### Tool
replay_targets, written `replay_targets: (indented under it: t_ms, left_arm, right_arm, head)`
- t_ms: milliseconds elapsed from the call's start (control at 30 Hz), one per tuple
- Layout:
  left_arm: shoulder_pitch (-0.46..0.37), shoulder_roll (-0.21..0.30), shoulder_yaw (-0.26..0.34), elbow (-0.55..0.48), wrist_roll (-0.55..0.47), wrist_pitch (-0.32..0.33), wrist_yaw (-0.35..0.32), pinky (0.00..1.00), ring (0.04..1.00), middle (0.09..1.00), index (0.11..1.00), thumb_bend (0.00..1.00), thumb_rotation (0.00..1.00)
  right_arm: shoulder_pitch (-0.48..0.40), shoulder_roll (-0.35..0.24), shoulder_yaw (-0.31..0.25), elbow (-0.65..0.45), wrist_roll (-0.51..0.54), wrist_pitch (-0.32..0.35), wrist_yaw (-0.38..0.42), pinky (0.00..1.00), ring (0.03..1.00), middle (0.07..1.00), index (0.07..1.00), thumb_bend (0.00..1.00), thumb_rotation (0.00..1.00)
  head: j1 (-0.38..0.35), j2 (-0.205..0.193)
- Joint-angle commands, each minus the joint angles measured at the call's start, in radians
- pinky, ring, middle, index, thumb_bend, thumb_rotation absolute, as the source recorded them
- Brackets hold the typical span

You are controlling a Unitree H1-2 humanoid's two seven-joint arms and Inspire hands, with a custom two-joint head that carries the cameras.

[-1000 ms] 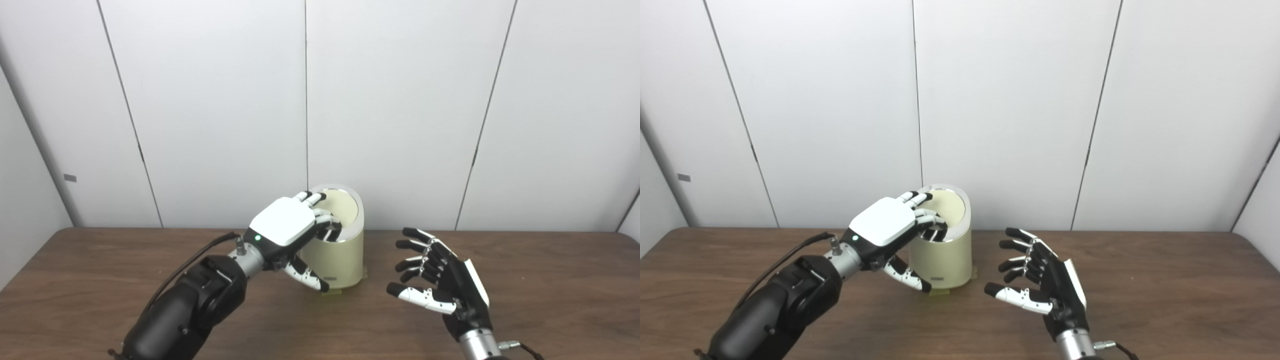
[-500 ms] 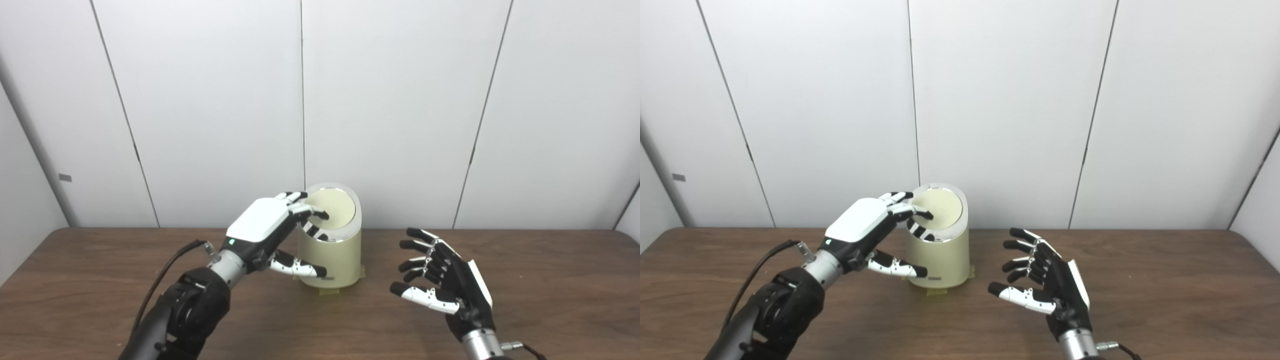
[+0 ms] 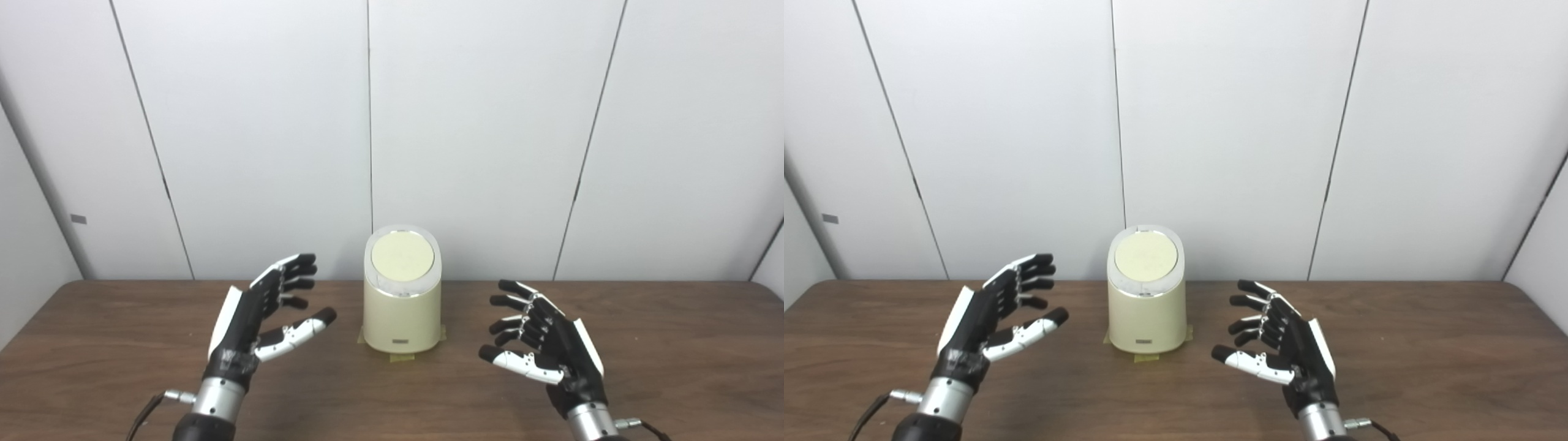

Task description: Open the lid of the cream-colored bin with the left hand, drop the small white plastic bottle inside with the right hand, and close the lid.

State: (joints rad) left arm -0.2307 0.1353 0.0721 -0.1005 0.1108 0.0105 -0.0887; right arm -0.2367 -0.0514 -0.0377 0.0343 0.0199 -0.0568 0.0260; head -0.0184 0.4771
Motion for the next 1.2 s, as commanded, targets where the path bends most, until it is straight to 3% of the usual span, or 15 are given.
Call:
replay_targets:
  t_ms: [0, 133, 400, 967, 1167]
  left_arm:
    - [-0.014, 0.0, 0.018, -0.033, -0.045, -0.017, 0.012, 0.58, 0.718, 0.784, 0.838, 0.74, 0.31]
    - [0.035, -0.005, 0.028, -0.014, -0.087, -0.028, 0.011, 0.54, 0.706, 0.781, 0.828, 0.73, 0.32]
    - [0.046, 0.013, 0.005, 0.031, -0.083, -0.072, 0.007, 0.57, 0.711, 0.785, 0.833, 0.79, 0.39]
    - [0.045, 0.014, -0.002, 0.018, -0.09, -0.072, 0.008, 0.58, 0.72, 0.781, 0.822, 0.77, 0.34]
    - [0.043, 0.02, 0.002, 0.029, -0.073, -0.106, 0.021, 0.61, 0.731, 0.784, 0.817, 0.77, 0.33]
  right_arm:
    - [-0.031, -0.004, -0.006, -0.029, 0.017, -0.033, 0.003, 0.43, 0.528, 0.702, 0.753, 0.82, 0.15]
    - [-0.028, -0.007, -0.011, -0.03, 0.023, -0.028, 0.004, 0.44, 0.538, 0.701, 0.751, 0.82, 0.15]
    - [-0.015, -0.005, -0.007, -0.044, 0.007, -0.019, -0.004, 0.45, 0.555, 0.714, 0.755, 0.82, 0.18]
    - [0.001, 0.005, -0.007, -0.069, -0.005, -0.006, -0.013, 0.44, 0.552, 0.719, 0.745, 0.8, 0.14]
    - [0.003, 0.009, -0.009, -0.072, 0.003, 0.002, -0.015, 0.44, 0.541, 0.722, 0.743, 0.81, 0.13]
  head:
    - [0.0, 0.002]
    - [0.008, 0.004]
    - [0.012, 0.006]
    - [-0.001, 0.009]
    - [-0.001, 0.009]
